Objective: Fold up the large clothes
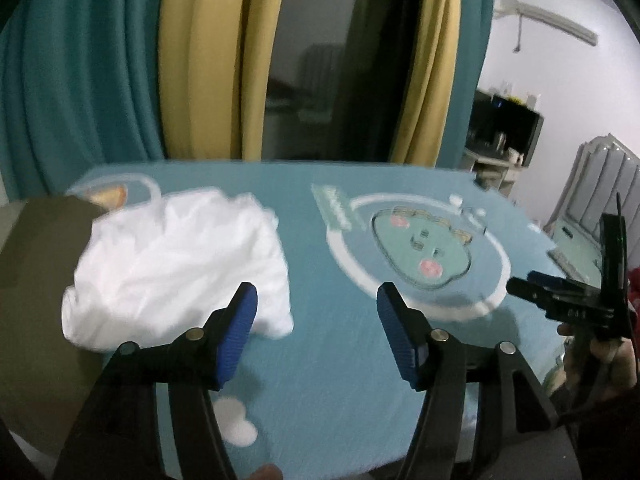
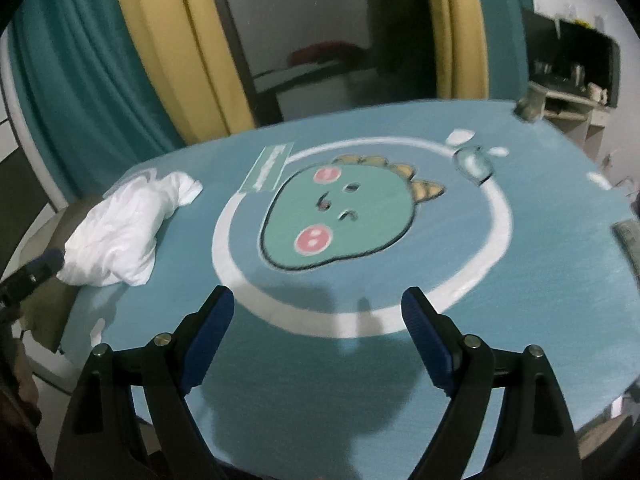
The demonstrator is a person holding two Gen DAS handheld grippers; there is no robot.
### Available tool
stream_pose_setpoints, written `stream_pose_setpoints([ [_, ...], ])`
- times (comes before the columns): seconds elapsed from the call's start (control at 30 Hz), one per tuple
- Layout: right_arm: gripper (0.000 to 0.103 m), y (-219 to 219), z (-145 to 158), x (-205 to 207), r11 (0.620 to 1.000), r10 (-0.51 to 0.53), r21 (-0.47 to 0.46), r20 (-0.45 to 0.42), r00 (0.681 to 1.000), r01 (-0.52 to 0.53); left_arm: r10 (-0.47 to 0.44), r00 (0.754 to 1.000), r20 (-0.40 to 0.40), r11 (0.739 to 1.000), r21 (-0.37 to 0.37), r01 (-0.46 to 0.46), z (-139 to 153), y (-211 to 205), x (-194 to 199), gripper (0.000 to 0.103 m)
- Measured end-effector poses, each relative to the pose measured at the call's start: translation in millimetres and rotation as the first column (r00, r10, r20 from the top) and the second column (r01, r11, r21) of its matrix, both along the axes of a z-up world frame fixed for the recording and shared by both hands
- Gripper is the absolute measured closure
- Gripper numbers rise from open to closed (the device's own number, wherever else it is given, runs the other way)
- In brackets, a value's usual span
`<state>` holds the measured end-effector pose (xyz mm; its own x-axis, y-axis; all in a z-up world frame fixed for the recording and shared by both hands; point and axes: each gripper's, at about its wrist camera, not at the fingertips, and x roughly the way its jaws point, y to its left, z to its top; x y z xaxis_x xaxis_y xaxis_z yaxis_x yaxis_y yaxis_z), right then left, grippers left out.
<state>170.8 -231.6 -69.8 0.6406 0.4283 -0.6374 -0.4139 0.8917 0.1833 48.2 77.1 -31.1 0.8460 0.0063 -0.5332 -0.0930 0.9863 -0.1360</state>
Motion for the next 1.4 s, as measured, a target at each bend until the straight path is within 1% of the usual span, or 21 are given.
stream_pose_setpoints([
  [0.13,0.009,-18,22,-11,0.999,-0.048,-0.009,0.084,0.995,0.049,-0.014,0.994,0.106,0.999,0.042,0.01,21,-12,-7,0.036],
  [0.2,0.009,-24,33,-17,0.997,-0.067,-0.02,0.125,0.99,0.07,-0.017,0.989,0.149,0.998,0.059,0.008,29,-17,-12,0.035],
  [0.27,0.009,-29,43,-23,0.996,-0.084,-0.02,0.167,0.982,0.089,-0.022,0.985,0.173,0.998,0.068,0.011,36,-20,-15,0.034],
  [0.33,0.009,-36,53,-30,0.996,-0.092,0.001,0.215,0.972,0.094,0.006,0.981,0.194,0.996,0.091,-0.025,41,-24,-17,0.034],
  [0.4,0.009,-39,59,-31,0.995,-0.097,0.014,0.244,0.965,0.096,0.042,0.974,0.222,0.992,0.109,-0.067,44,-27,-21,0.033],
  [0.47,0.008,-40,65,-34,0.995,-0.104,0.024,0.267,0.958,0.101,0.049,0.969,0.243,0.992,0.098,-0.075,45,-28,-25,0.03],
  [0.5,0.008,-41,67,-35,0.995,-0.104,0.027,0.273,0.956,0.1,0.052,0.968,0.246,0.993,0.092,-0.077,45,-28,-26,0.027],
  [0.53,0.008,-41,68,-36,0.995,-0.104,0.032,0.28,0.954,0.099,0.054,0.968,0.247,0.993,0.086,-0.078,45,-28,-27,0.027],
  [0.63,0.008,-40,68,-36,0.995,-0.1,0.035,0.295,0.95,0.094,0.06,0.967,0.246,0.995,0.062,-0.077,40,-23,-28,0.027],
  [0.67,0.008,-39,67,-35,0.995,-0.095,0.031,0.296,0.95,0.09,0.074,0.967,0.243,0.994,0.061,-0.091,39,-22,-28,0.027],
  [0.77,0.007,-33,60,-30,0.997,-0.08,0.015,0.276,0.958,0.079,0.134,0.964,0.232,0.982,0.101,-0.16,34,-22,-27,0.027],
  [0.8,0.007,-31,59,-28,0.997,-0.078,0.015,0.266,0.961,0.076,0.136,0.964,0.227,0.981,0.107,-0.163,32,-21,-26,0.027],
  [0.9,0.007,-26,56,-28,0.998,-0.064,0.004,0.256,0.965,0.065,0.133,0.968,0.214,0.984,0.09,-0.155,27,-17,-27,0.027],
  [1.0,0.007,-20,55,-28,0.998,-0.055,-0.008,0.251,0.966,0.059,0.141,0.971,0.194,0.987,0.055,-0.154,22,-9,-25,0.027],
  [1.17,0.007,-14,53,-26,0.998,-0.047,-0.023,0.241,0.969,0.054,0.132,0.973,0.188,0.99,0.022,-0.139,16,1,-23,0.027],
  [1.27,0.007,-12,53,-26,0.998,-0.045,-0.029,0.239,0.97,0.053,0.13,0.973,0.189,0.99,0.022,-0.136,15,2,-21,0.027],
  [1.4,0.007,-10,53,-26,0.998,-0.044,-0.029,0.238,0.97,0.052,0.125,0.976,0.181,0.99,0.044,-0.135,15,1,-17,0.027],
])
